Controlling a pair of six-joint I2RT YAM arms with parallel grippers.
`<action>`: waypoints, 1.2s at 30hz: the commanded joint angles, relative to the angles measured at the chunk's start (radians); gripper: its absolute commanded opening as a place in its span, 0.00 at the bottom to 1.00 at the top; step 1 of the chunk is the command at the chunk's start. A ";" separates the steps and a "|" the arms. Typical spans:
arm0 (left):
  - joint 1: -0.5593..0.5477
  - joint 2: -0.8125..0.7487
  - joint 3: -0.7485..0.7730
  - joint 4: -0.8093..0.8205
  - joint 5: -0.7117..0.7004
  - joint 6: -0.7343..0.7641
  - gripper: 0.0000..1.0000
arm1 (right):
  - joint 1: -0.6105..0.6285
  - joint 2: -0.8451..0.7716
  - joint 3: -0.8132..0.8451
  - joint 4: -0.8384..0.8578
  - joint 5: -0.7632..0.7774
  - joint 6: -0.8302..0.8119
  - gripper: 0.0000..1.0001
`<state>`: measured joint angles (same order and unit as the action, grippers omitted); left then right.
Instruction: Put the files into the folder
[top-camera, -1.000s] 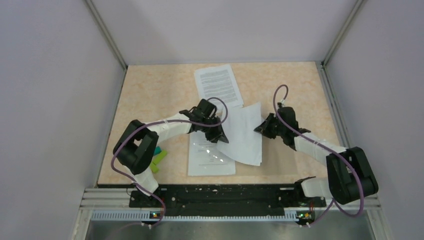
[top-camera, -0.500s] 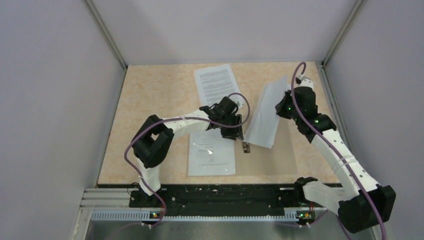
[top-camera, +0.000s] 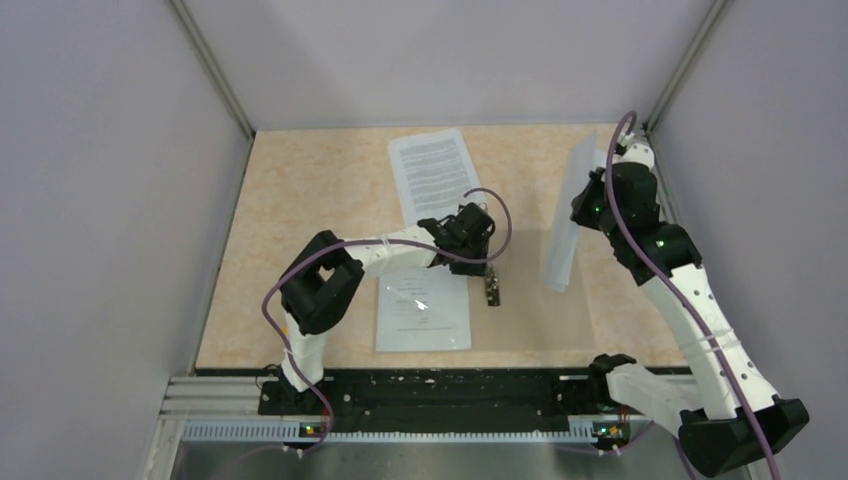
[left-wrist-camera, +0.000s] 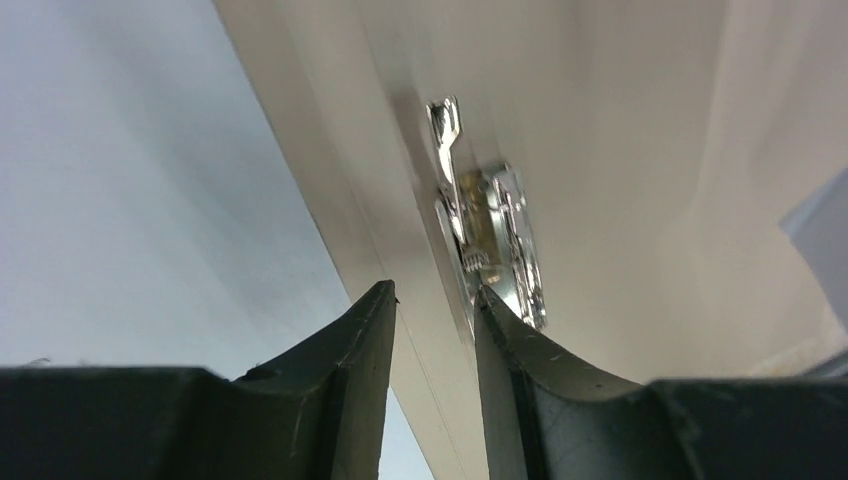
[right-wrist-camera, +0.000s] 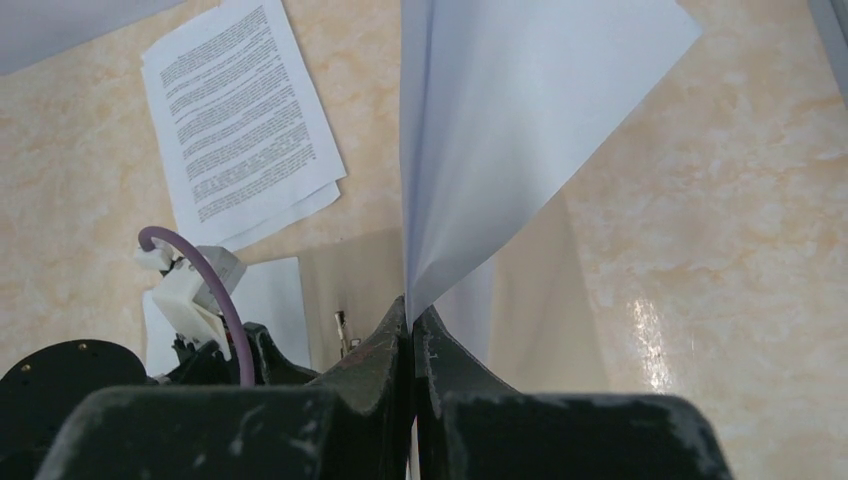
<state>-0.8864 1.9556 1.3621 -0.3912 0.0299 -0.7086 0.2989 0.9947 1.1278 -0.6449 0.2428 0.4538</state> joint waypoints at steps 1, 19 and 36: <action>0.002 0.018 0.067 0.016 -0.187 -0.003 0.40 | 0.005 -0.024 0.051 -0.018 0.018 -0.016 0.00; 0.003 0.174 0.242 0.008 -0.236 0.033 0.33 | 0.005 -0.017 0.044 -0.019 -0.025 -0.013 0.00; 0.029 0.080 0.093 -0.057 -0.234 0.063 0.00 | 0.004 0.010 0.005 0.024 -0.098 0.004 0.00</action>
<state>-0.8795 2.1033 1.5211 -0.3775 -0.1814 -0.6670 0.2989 0.9939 1.1332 -0.6716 0.1814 0.4549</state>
